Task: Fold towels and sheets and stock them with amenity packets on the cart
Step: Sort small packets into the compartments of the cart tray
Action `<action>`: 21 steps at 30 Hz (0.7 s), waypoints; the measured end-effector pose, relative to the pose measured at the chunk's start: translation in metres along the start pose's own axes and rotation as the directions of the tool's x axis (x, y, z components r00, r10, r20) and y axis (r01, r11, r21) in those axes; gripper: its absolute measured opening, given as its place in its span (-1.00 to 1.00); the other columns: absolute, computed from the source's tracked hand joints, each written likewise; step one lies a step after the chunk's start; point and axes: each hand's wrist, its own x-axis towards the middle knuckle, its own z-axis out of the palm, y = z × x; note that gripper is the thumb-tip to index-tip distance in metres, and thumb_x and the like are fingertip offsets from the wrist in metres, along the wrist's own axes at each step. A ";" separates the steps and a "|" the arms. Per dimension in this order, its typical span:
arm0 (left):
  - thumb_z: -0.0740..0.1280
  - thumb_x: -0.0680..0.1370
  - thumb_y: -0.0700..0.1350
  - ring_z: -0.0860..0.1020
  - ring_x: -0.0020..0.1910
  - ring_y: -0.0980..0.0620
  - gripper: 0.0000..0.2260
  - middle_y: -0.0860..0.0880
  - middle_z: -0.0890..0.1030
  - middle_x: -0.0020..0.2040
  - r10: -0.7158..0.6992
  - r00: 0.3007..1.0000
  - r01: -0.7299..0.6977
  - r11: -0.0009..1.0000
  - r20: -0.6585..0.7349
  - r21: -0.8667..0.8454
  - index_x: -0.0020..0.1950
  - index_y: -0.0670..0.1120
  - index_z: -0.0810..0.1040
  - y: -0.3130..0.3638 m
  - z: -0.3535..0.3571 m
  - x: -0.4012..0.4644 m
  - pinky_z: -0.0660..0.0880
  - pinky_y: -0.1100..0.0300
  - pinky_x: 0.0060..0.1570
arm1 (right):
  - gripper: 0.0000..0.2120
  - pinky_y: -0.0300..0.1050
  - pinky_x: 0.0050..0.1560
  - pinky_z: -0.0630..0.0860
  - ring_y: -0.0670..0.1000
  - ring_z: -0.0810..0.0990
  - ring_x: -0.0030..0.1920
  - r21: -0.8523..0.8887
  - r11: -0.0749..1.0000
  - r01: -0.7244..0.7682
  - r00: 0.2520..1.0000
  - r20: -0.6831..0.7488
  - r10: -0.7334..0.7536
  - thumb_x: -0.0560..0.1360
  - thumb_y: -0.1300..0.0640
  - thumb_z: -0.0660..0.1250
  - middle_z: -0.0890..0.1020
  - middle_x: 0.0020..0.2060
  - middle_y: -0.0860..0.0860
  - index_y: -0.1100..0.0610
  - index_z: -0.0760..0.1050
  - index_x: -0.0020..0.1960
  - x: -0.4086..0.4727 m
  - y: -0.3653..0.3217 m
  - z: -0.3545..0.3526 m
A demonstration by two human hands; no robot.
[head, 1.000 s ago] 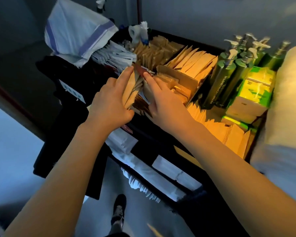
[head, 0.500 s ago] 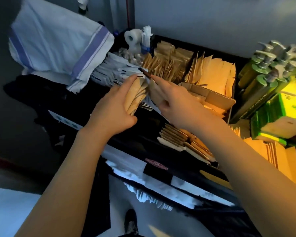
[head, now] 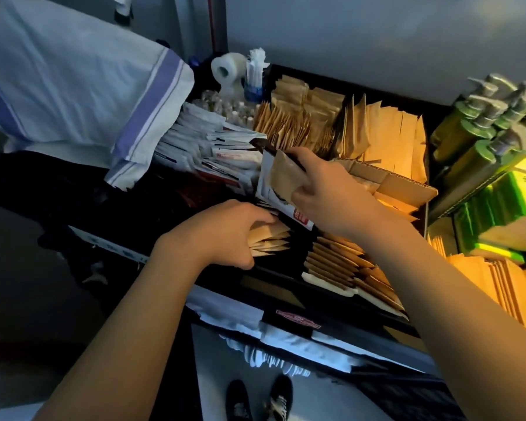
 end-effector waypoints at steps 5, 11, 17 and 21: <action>0.51 0.26 0.02 0.54 -0.15 0.08 -0.45 0.11 0.54 -0.04 -0.002 0.999 0.006 0.997 -0.047 0.080 0.16 0.21 0.35 0.008 0.000 -0.007 0.58 0.06 -0.21 | -0.58 -0.39 -0.41 0.41 -0.12 0.56 -0.24 0.002 0.997 0.072 0.995 0.063 -0.072 0.51 0.16 0.33 0.58 -0.13 -0.10 -0.01 0.43 0.35 0.012 0.002 0.005; 0.39 0.40 0.08 0.44 0.11 0.05 -0.49 0.18 0.49 0.15 0.053 0.986 -0.006 0.960 -0.158 0.281 0.35 0.32 0.52 0.004 0.001 -0.037 0.50 0.00 0.08 | -0.54 -0.48 -0.35 0.40 -0.27 0.56 -0.17 0.007 0.986 0.169 0.971 0.167 -0.168 0.43 0.04 0.44 0.66 -0.06 -0.18 -0.09 0.57 0.33 0.006 0.007 -0.002; 0.55 0.39 -0.01 0.63 0.03 0.10 -0.62 0.16 0.69 0.05 0.039 0.927 -0.024 0.999 -0.373 0.045 0.20 0.20 0.67 0.005 0.018 -0.045 0.61 0.03 0.04 | -0.56 -0.17 0.01 0.58 -0.14 0.63 0.00 0.029 0.977 0.212 0.879 0.432 -0.203 0.53 0.15 0.37 0.69 0.09 -0.13 -0.13 0.53 0.38 0.002 -0.007 0.018; 0.61 0.32 0.23 0.64 0.03 0.24 -0.57 0.20 0.69 0.04 0.011 0.895 -0.103 0.978 -0.446 -0.183 0.12 0.10 0.72 -0.004 0.031 -0.055 0.61 0.12 0.07 | -0.37 -0.08 0.41 0.39 0.03 0.44 0.41 -0.024 0.987 0.160 0.849 0.513 -0.125 0.58 0.05 0.36 0.47 0.46 0.01 -0.05 0.23 0.60 -0.006 0.003 0.036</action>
